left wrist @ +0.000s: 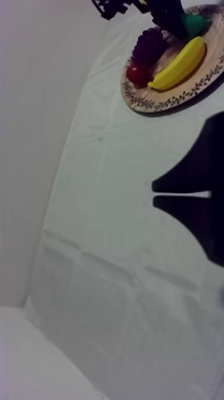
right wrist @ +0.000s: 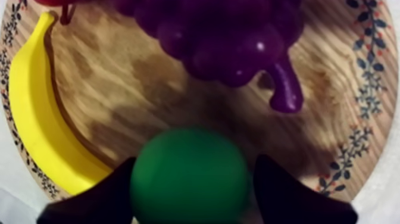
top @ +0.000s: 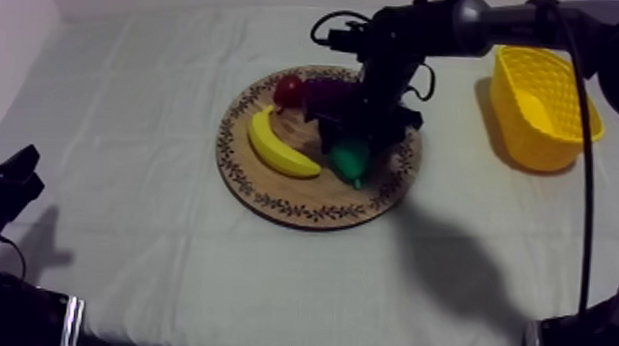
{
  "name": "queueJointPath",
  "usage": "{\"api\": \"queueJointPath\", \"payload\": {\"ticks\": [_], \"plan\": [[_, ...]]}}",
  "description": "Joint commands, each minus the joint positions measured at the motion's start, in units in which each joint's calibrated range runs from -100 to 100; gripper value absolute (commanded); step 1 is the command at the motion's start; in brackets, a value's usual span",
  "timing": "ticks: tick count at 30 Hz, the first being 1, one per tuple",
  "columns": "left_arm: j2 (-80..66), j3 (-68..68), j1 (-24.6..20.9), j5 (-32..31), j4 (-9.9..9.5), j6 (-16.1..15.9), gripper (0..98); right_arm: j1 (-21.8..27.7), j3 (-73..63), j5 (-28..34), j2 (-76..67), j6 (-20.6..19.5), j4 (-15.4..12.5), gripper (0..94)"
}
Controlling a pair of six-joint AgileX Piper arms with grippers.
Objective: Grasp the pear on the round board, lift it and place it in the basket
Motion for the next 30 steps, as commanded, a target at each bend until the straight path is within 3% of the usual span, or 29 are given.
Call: {"api": "queueJointPath", "payload": {"ticks": [1,10,19,30], "plan": [[0.00,0.03,-0.01,-0.01,0.01,0.02,0.1,0.20,-0.40,1.25,0.30,0.07,-0.22,46.3],[0.00,0.03,-0.01,-0.01,0.01,0.02,0.1,0.60,1.42,2.99,-2.83,0.18,0.00,38.3],[0.00,0.03,-0.01,-0.01,0.01,0.02,0.1,1.08,7.28,6.72,-19.61,-0.55,2.19,37.5],[0.00,0.03,-0.01,-0.01,0.01,0.02,0.1,9.27,9.07,9.81,-37.78,-0.50,5.10,37.0]]}}
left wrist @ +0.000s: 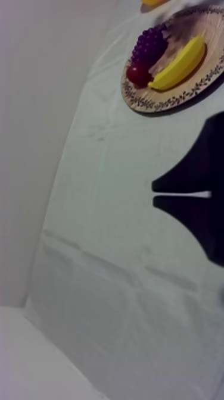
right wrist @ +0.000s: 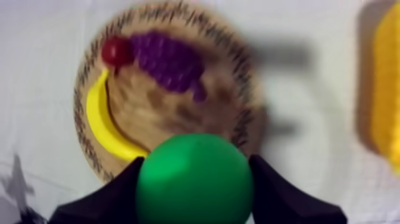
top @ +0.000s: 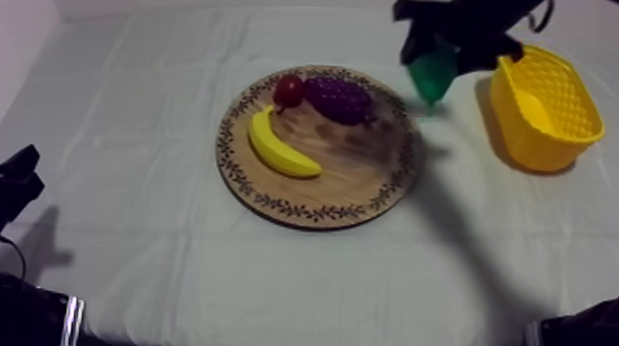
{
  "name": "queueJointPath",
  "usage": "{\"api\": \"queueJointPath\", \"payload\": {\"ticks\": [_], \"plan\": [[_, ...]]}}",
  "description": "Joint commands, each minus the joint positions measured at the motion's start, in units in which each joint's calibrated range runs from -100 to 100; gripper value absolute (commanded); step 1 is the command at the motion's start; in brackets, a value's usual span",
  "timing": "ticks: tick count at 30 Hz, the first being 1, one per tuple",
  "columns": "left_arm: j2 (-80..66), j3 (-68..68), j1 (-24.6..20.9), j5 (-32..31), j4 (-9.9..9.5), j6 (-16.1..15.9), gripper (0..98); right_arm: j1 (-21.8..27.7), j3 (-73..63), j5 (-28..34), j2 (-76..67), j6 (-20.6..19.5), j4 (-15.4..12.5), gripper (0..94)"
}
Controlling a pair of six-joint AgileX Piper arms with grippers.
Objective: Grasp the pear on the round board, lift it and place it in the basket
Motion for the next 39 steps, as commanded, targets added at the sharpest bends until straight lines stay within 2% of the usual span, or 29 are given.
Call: {"api": "queueJointPath", "payload": {"ticks": [1,12,20,26,33,39], "plan": [[0.00,0.03,-0.01,-0.01,0.01,0.02,0.1,3.34,-0.11,-0.14,-4.36,0.35,0.42,37.2],[0.00,0.03,-0.01,-0.01,0.01,0.02,0.1,18.29,-3.95,1.21,-7.26,5.01,-0.50,35.6],[0.00,0.03,-0.01,-0.01,0.01,0.02,0.1,25.05,-6.74,-0.44,-3.50,6.52,-0.25,34.9],[0.00,0.03,-0.01,-0.01,0.01,0.02,0.1,27.49,-7.37,-3.15,0.57,6.91,0.58,34.9],[0.00,0.03,-0.01,-0.01,0.01,0.02,0.1,28.09,-6.65,-5.96,6.19,6.65,1.62,35.8],[0.00,0.03,-0.01,-0.01,0.01,0.02,0.1,27.09,-4.73,-8.55,11.05,5.49,3.12,42.0]]}}
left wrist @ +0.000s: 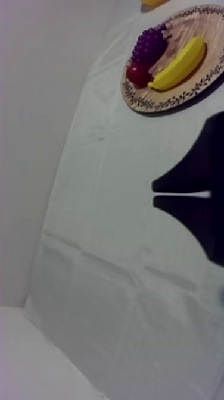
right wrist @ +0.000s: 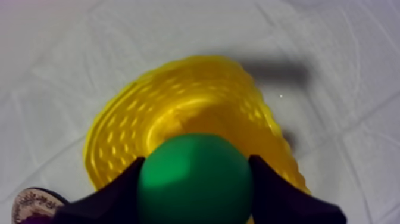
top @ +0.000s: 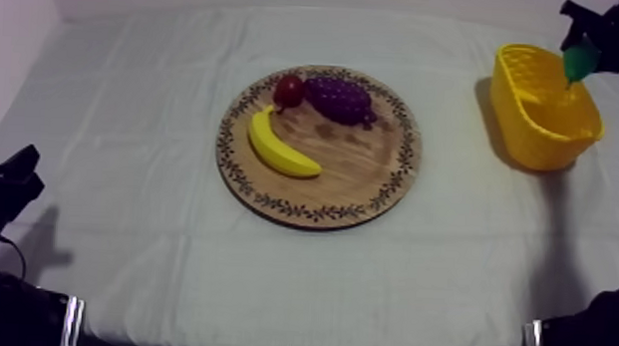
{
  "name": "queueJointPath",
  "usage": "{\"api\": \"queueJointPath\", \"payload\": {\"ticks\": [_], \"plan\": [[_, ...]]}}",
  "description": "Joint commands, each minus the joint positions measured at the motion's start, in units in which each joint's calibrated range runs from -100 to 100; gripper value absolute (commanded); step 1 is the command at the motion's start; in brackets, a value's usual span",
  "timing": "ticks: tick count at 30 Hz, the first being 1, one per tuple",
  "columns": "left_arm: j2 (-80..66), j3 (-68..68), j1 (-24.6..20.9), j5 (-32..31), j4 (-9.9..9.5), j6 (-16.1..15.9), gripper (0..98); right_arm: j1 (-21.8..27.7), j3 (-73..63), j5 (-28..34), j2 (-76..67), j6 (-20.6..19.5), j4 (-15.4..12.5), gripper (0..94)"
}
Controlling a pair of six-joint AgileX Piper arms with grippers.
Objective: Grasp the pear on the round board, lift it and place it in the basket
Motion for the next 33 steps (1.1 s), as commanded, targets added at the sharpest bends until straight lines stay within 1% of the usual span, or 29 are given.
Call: {"api": "queueJointPath", "payload": {"ticks": [1,5,9,13,16,21,25,29,33], "plan": [[0.00,0.03,-0.01,-0.01,0.01,0.02,0.1,-0.43,0.54,-0.21,1.48,-0.66,0.59,43.7],[0.00,0.03,-0.01,-0.01,0.01,0.02,0.1,-0.99,2.18,-1.13,1.62,-1.45,1.42,51.8],[0.00,0.03,-0.01,-0.01,0.01,0.02,0.1,-0.30,3.99,-1.83,-1.64,-0.21,0.20,58.4],[0.00,0.03,-0.01,-0.01,0.01,0.02,0.1,0.36,5.79,-1.38,-6.56,-0.25,0.22,61.6],[0.00,0.03,-0.01,-0.01,0.01,0.02,0.1,1.02,6.93,-0.07,-11.16,-0.77,0.86,63.0],[0.00,0.03,-0.01,-0.01,0.01,0.02,0.1,3.05,10.32,2.97,-21.75,-0.54,1.74,62.0],[0.00,0.03,-0.01,-0.01,0.01,-0.01,0.1,5.53,12.19,6.83,-30.03,0.70,1.50,60.0],[0.00,0.03,-0.01,-0.01,0.01,0.00,0.1,6.09,16.54,5.88,-39.51,2.20,1.69,56.5],[0.00,0.03,-0.01,-0.01,0.01,0.00,0.1,4.80,22.60,2.98,-49.37,3.09,1.95,50.6]]}}
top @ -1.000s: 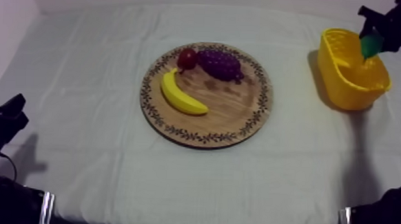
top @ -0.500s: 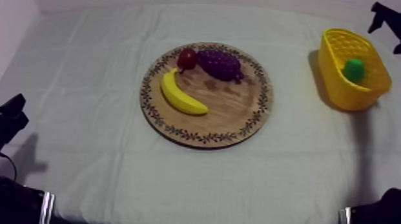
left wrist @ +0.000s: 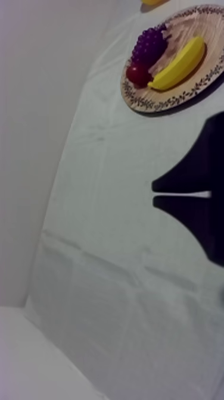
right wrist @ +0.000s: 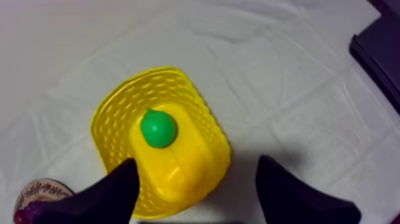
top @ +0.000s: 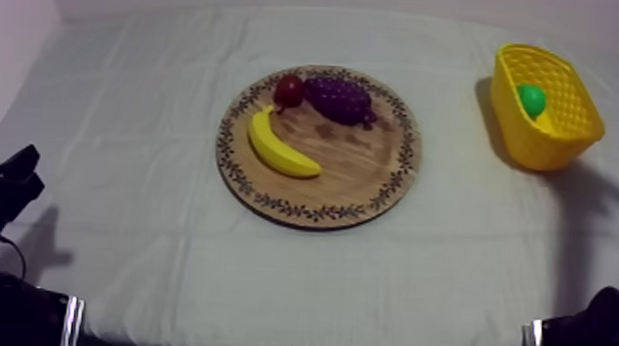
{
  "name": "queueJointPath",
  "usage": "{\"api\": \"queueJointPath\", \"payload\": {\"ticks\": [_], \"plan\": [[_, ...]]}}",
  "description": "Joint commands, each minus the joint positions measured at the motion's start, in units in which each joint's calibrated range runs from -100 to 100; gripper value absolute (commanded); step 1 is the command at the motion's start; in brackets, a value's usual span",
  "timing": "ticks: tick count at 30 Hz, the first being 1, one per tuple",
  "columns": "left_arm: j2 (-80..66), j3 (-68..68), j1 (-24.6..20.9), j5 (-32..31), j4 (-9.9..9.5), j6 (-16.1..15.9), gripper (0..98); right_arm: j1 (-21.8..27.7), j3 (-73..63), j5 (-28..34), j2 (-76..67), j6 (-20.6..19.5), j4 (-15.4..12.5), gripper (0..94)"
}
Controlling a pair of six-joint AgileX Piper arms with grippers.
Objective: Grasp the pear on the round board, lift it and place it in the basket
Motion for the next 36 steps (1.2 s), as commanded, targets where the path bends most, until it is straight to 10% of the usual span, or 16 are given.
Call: {"api": "queueJointPath", "payload": {"ticks": [1,20,36], "plan": [[0.00,0.03,-0.01,-0.01,0.01,-0.01,0.1,-1.01,4.86,-2.94,-10.13,-0.21,0.73,49.6],[0.00,0.03,-0.01,-0.01,0.01,0.02,0.1,-8.58,50.27,-19.36,-50.36,1.58,4.72,4.8],[0.00,0.03,-0.01,-0.01,0.01,-0.01,0.1,-10.95,66.79,-25.03,-64.00,2.64,2.11,0.4]]}}
